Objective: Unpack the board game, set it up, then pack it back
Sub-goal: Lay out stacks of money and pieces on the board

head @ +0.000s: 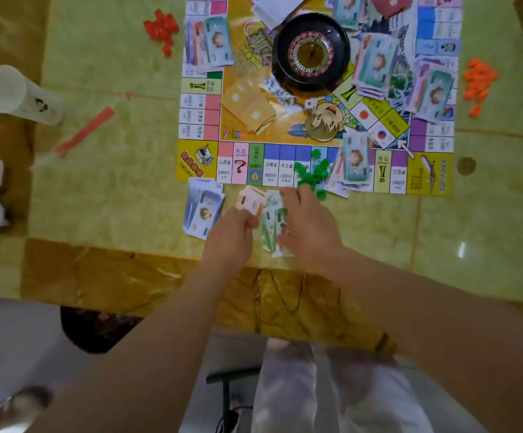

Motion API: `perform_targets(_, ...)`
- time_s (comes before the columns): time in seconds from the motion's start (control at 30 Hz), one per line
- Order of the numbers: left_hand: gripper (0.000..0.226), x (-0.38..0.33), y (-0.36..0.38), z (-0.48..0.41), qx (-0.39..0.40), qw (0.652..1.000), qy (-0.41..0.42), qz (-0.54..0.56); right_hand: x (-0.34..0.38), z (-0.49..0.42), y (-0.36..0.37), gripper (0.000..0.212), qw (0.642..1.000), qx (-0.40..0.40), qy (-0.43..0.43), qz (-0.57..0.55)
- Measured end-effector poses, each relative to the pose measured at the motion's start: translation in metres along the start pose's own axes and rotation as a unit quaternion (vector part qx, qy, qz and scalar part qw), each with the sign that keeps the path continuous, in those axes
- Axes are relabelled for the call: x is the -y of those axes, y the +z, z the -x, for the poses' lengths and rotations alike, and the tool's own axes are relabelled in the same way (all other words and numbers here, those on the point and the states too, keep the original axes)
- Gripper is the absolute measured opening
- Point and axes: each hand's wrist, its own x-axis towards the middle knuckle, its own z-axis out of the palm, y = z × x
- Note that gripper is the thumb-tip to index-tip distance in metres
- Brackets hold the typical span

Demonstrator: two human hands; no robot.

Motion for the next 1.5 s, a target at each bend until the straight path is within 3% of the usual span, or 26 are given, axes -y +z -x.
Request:
perform_targets(0.47, 0.028, 0.009, -0.003, 0.001, 0.009, 0.999, 0.038, -0.021, 0.012, -0.011, 0.002, 0.085, 0.996, -0.016, 0.022, 0.089)
perform_targets(1.03, 0.050, 0.008, -0.001, 0.000, 0.030, 0.995, 0.075, -0.056, 0.018, -0.003, 0.012, 0.088, 0.996, -0.010, 0.050, 0.069)
perform_targets(1.5, 0.070, 0.010, 0.006, 0.004, 0.013, 0.995, 0.078, -0.068, 0.021, 0.012, 0.019, 0.068, 0.998, -0.013, 0.068, -0.015)
